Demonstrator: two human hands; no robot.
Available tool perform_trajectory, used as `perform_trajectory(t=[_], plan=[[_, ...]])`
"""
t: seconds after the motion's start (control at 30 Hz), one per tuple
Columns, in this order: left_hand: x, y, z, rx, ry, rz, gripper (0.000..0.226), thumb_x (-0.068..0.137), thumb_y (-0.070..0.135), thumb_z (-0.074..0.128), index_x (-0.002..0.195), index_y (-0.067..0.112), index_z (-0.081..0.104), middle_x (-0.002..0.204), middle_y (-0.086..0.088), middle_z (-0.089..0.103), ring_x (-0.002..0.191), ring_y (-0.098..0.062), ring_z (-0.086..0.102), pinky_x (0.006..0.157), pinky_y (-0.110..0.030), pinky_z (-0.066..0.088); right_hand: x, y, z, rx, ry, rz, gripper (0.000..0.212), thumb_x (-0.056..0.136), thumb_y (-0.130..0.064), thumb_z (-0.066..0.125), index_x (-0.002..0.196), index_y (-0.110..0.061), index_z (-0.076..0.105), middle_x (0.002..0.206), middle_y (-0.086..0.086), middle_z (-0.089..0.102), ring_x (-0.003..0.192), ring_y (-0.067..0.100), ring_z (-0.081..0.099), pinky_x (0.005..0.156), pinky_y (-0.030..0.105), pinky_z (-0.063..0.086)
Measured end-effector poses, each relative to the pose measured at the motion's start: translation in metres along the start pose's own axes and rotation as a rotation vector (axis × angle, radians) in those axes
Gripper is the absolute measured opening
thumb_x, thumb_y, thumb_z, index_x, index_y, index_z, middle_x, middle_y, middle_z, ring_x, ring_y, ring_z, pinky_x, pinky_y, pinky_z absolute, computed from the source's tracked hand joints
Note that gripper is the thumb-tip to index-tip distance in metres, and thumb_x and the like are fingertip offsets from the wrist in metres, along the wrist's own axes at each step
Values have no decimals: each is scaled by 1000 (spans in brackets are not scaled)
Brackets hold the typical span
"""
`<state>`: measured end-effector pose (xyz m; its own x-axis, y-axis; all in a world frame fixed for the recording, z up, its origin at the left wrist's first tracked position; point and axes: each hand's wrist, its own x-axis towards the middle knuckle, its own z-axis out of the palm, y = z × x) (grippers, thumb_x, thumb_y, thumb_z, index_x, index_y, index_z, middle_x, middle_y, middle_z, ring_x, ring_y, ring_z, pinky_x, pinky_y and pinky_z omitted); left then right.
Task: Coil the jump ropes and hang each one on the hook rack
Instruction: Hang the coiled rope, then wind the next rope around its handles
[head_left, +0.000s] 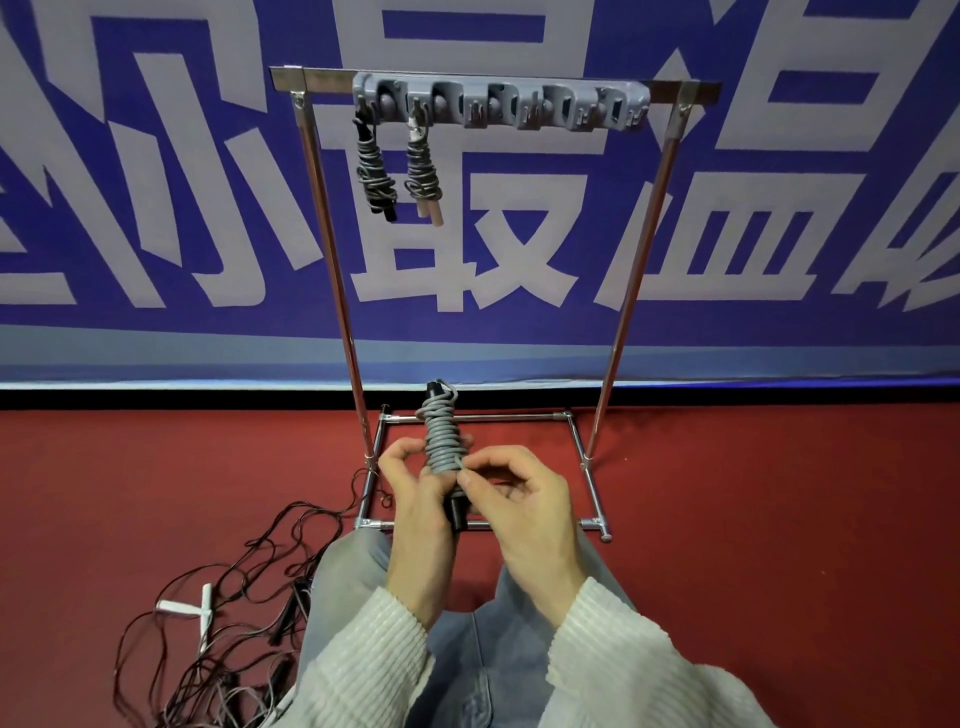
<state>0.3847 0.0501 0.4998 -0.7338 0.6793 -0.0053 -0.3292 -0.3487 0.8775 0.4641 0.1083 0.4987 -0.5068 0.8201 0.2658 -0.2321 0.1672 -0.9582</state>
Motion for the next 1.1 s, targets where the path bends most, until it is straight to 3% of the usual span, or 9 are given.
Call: perform_trajectory(t=[0.1, 0.27, 0.37, 0.43, 0.6, 0.77, 0.9, 1.0, 1.1], plan=[[-1, 1, 2, 148, 37, 88, 34, 82, 16, 43, 104, 42, 42, 118, -17, 71, 111, -35, 67, 96, -63, 50, -2, 4, 0, -85, -34, -57, 22, 85, -10, 76, 93, -30, 77, 103, -6, 72, 93, 24, 72, 82, 54, 60], [1, 5, 4, 241, 11, 141, 31, 83, 18, 41, 101, 43, 36, 117, -17, 69, 94, -26, 67, 74, -44, 52, -6, 1, -1, -126, 10, -124, 24, 87, -4, 76, 94, -27, 79, 98, -9, 75, 93, 19, 73, 81, 45, 61], [5, 4, 1, 312, 24, 171, 23, 84, 21, 43, 89, 43, 45, 111, -26, 60, 87, -30, 56, 74, -63, 53, -6, 3, -1, -181, 31, -164, 24, 86, -2, 77, 95, -24, 80, 95, -13, 75, 91, 15, 73, 80, 32, 59], [6, 3, 0, 347, 25, 180, 20, 86, 20, 43, 86, 40, 48, 95, -20, 55, 81, -28, 50, 79, -71, 49, -6, 4, 1, -179, 43, -156, 27, 86, -1, 76, 94, -26, 79, 94, -14, 75, 91, 14, 73, 80, 31, 59], [6, 2, -2, 363, -48, 187, 17, 95, 16, 42, 93, 31, 49, 83, -2, 53, 76, -27, 51, 70, -53, 52, -2, 6, 1, -121, 40, -103, 30, 88, -1, 74, 94, -30, 78, 97, -11, 75, 97, 18, 73, 85, 43, 60], [9, 5, -2, 402, -121, 116, 18, 106, 4, 38, 105, 19, 47, 88, 1, 54, 72, -4, 52, 66, -20, 47, 4, 7, -2, -19, 52, -19, 28, 89, 2, 73, 93, -25, 78, 97, 1, 76, 95, 18, 74, 84, 32, 58], [11, 4, 6, 377, -92, 101, 23, 104, 3, 43, 108, 22, 54, 104, -2, 59, 83, -6, 57, 73, -22, 49, 6, 6, -1, 8, 97, -22, 22, 90, 6, 70, 95, -15, 76, 96, 2, 76, 95, 14, 73, 83, 23, 56], [12, 0, 7, 428, -59, 163, 23, 99, 20, 47, 111, 34, 60, 124, -8, 57, 104, -16, 62, 83, -29, 52, 9, 0, 2, 54, 107, -44, 19, 89, 10, 68, 95, -7, 75, 97, 7, 75, 93, 11, 72, 80, 20, 55], [16, -1, 4, 490, -72, 202, 26, 94, 28, 44, 115, 37, 58, 120, -7, 61, 98, -16, 60, 82, -34, 51, 11, -4, 4, 41, 108, -79, 22, 88, 13, 68, 92, -7, 74, 97, 10, 72, 89, 4, 70, 77, 14, 53]])
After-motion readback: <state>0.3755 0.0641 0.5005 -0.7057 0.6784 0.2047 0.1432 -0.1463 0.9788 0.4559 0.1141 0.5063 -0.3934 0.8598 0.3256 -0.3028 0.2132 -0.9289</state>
